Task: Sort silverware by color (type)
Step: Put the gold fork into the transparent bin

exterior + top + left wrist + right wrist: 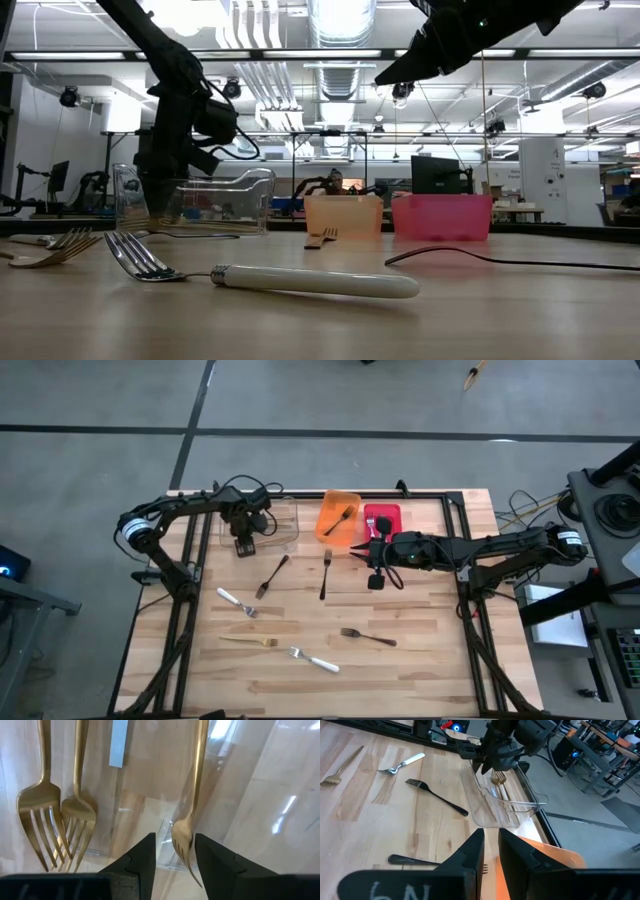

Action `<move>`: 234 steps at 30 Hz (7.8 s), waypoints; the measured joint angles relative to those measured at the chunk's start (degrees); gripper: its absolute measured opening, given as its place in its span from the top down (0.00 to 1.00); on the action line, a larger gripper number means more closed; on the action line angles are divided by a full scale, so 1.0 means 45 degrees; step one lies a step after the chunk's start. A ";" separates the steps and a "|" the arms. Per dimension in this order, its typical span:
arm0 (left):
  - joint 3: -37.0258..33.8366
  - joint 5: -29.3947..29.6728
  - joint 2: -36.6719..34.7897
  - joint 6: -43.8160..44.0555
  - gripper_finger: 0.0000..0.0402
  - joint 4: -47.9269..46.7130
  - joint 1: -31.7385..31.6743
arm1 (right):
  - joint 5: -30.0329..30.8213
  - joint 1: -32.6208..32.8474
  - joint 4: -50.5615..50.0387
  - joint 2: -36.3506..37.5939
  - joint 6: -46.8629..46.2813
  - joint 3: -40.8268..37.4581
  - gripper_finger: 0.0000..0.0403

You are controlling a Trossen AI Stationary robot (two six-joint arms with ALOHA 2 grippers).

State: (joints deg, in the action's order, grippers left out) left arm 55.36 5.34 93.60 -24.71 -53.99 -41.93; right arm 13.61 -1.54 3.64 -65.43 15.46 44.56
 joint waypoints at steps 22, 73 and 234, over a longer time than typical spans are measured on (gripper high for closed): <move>-0.0516 0.0069 0.0019 -0.0024 0.77 0.0606 -0.0019 | 0.0005 0.0000 0.0000 0.0000 -0.0005 0.0000 0.88; 0.0674 -0.2647 0.0019 -0.1418 1.00 -0.0880 -0.1710 | 0.0000 0.0000 0.0000 0.0000 0.0019 0.0000 0.88; 0.2257 -0.3350 -0.1902 0.3662 1.00 -0.1817 -0.1223 | 0.0343 0.0000 0.0228 0.0005 -0.0010 0.0002 0.88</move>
State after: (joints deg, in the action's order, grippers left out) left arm 65.52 -9.73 85.05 -8.23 -62.17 -47.44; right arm 15.15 -1.54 4.66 -65.41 15.42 44.57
